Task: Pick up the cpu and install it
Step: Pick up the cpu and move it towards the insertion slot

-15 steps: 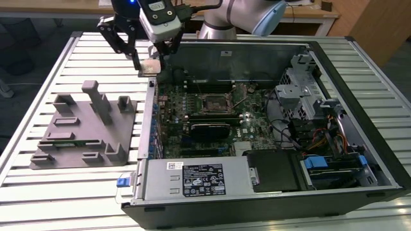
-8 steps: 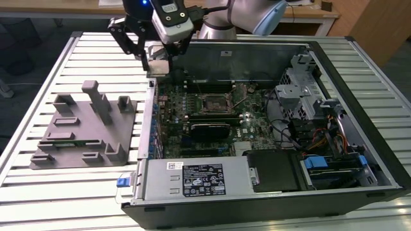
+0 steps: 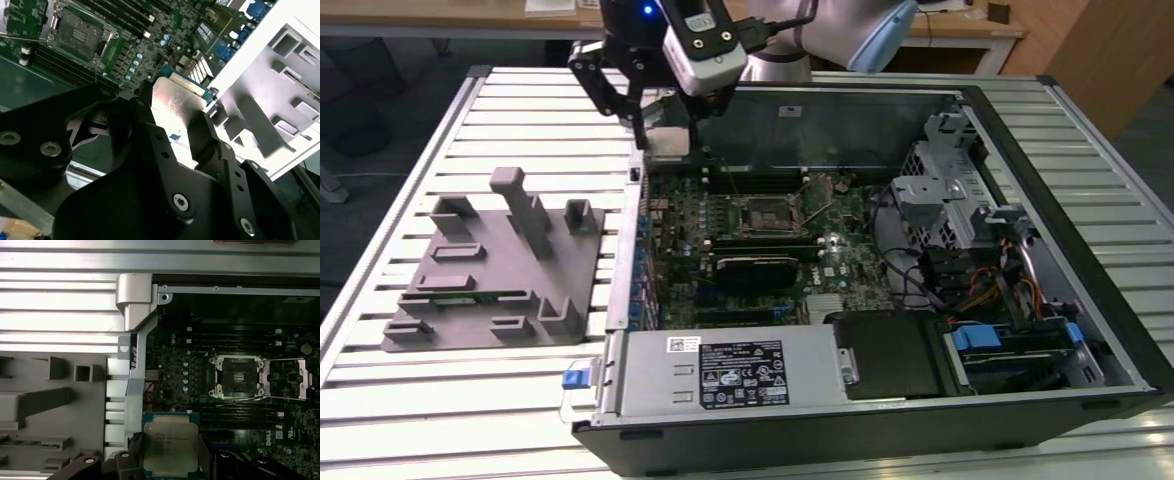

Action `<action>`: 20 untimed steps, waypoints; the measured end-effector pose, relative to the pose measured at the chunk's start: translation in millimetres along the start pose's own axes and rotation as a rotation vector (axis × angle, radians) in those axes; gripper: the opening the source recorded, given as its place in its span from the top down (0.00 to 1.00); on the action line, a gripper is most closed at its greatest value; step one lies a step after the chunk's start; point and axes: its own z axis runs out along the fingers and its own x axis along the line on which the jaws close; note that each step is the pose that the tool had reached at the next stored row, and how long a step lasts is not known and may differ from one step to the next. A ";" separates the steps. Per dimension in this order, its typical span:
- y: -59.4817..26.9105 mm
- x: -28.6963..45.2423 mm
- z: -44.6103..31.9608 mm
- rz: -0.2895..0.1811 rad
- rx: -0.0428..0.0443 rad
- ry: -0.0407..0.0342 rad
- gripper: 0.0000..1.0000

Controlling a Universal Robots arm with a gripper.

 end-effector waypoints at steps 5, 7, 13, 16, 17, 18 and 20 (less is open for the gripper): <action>2.3 -13.3 1.9 0.000 0.0001 0.0001 0.47; 4.1 -20.2 2.7 0.000 0.0001 0.0001 0.47; 9.8 -43.7 5.3 0.000 0.0000 0.0000 0.47; 11.9 -53.4 6.3 0.000 0.0000 0.0000 0.47; 12.6 -55.9 6.6 0.000 0.0000 0.0001 0.47; 13.3 -58.8 6.8 0.000 0.0001 0.0001 0.47; 14.6 -64.3 7.6 0.000 0.0000 0.0000 0.47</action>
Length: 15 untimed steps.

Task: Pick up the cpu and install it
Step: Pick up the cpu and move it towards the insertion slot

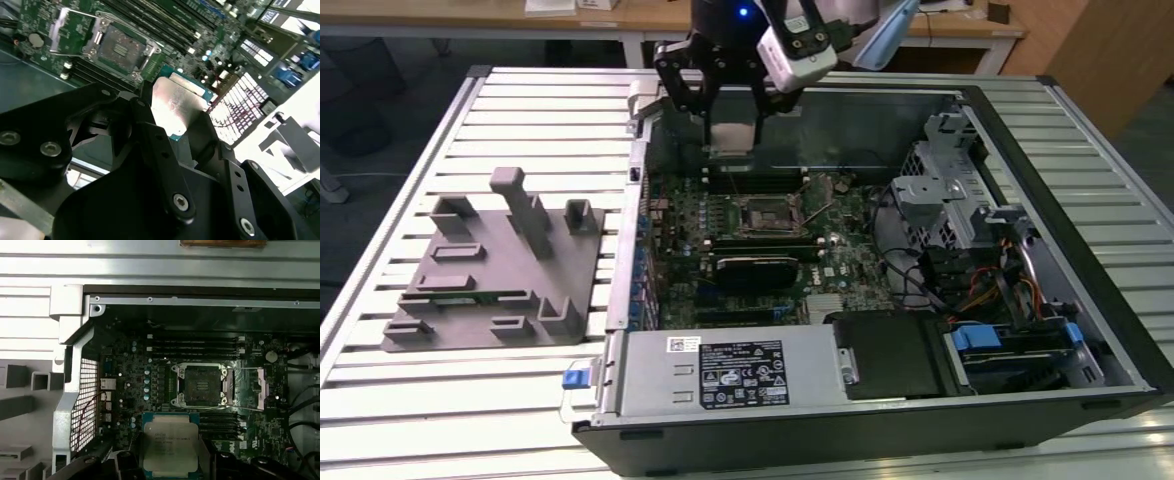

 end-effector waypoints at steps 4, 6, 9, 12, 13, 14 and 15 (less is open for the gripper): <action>4.5 -8.9 2.0 0.000 -0.0001 0.0000 0.47; 5.9 -13.4 3.1 0.000 0.0001 0.0001 0.47; 6.5 -21.1 4.2 0.000 0.0001 0.0001 0.47; 6.4 -30.2 4.3 0.000 0.0001 0.0000 0.47; 6.4 -34.4 4.4 0.000 0.0001 0.0000 0.47; 6.4 -38.1 4.4 0.000 -0.0001 0.0000 0.47; 6.4 -40.5 4.5 0.000 0.0000 0.0001 0.47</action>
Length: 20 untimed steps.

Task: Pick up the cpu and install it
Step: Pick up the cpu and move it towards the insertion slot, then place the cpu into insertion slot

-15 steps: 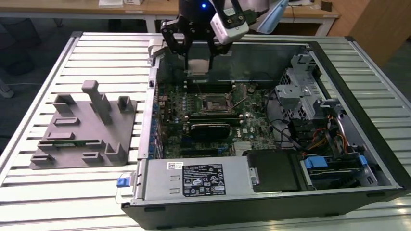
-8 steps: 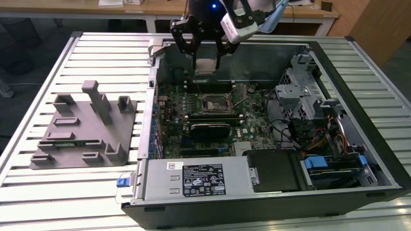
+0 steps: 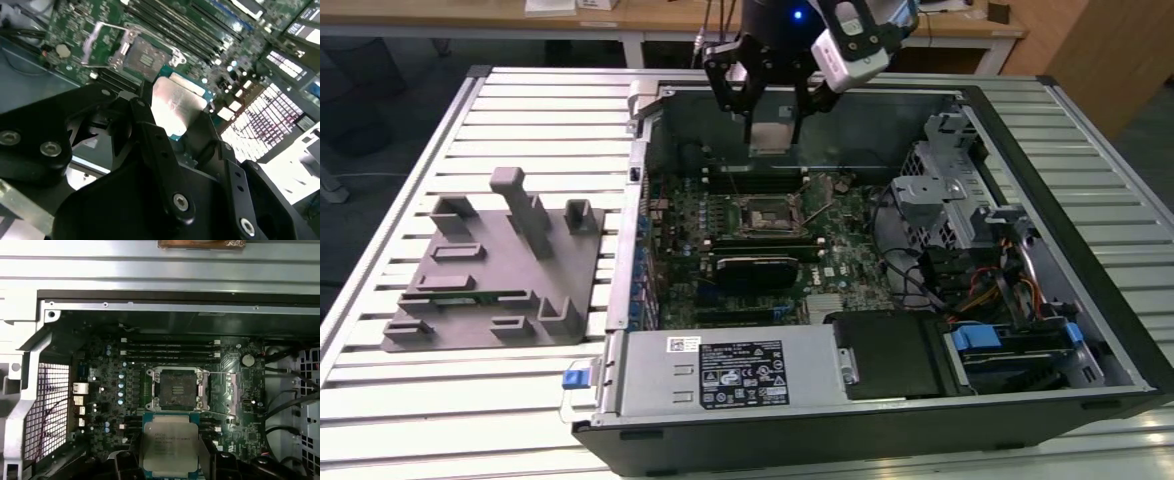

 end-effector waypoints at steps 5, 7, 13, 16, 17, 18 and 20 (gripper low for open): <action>-0.1 -14.5 0.4 0.000 0.0000 -0.0001 0.47; -0.1 -20.0 0.6 0.000 -0.0001 -0.0001 0.47; -0.2 -22.6 0.7 0.000 0.0000 -0.0001 0.47; -0.2 -22.6 0.7 0.001 0.0009 -0.0003 0.47; -0.2 -22.7 0.8 0.006 0.0009 -0.0006 0.47; -0.2 -22.7 0.9 0.013 0.0010 -0.0013 0.47; 0.0 -22.7 1.2 0.034 0.0026 -0.0032 0.47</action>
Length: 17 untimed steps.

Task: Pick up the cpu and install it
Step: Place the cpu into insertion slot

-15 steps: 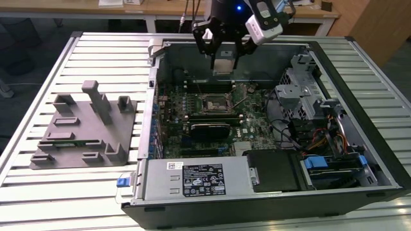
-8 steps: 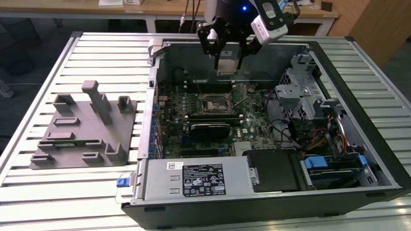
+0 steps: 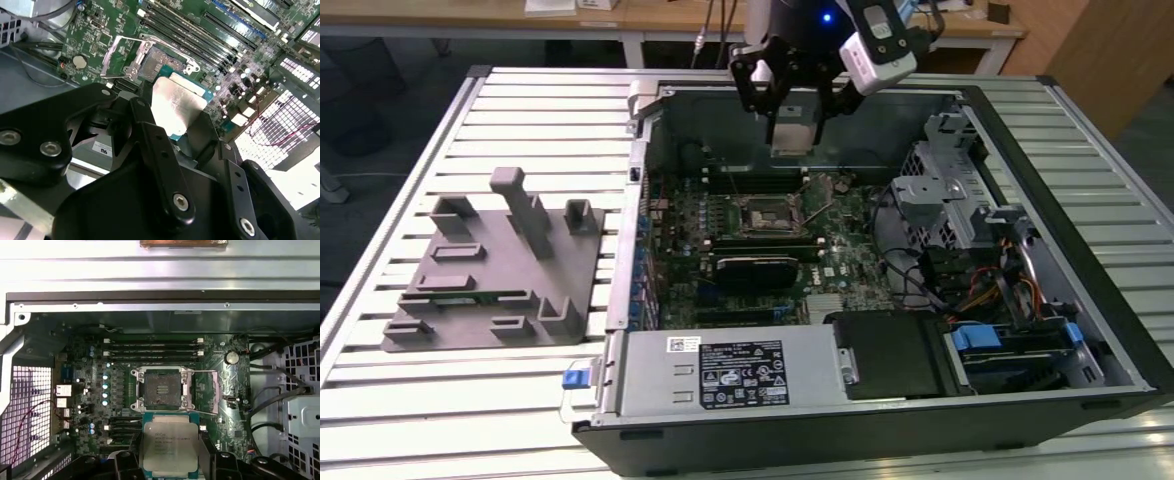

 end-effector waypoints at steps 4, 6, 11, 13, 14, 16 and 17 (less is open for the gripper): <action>-0.1 0.0 0.9 0.057 0.0012 -0.0047 0.47; -0.1 0.0 1.4 0.080 0.0009 -0.0064 0.47; -0.2 0.0 2.8 0.113 0.0005 -0.0090 0.47; -0.3 0.0 3.2 0.126 0.0004 -0.0101 0.47; -0.3 0.0 3.4 0.133 0.0004 -0.0106 0.47; -0.3 0.0 3.8 0.148 0.0002 -0.0118 0.47; -0.3 0.0 3.9 0.156 0.0001 -0.0123 0.47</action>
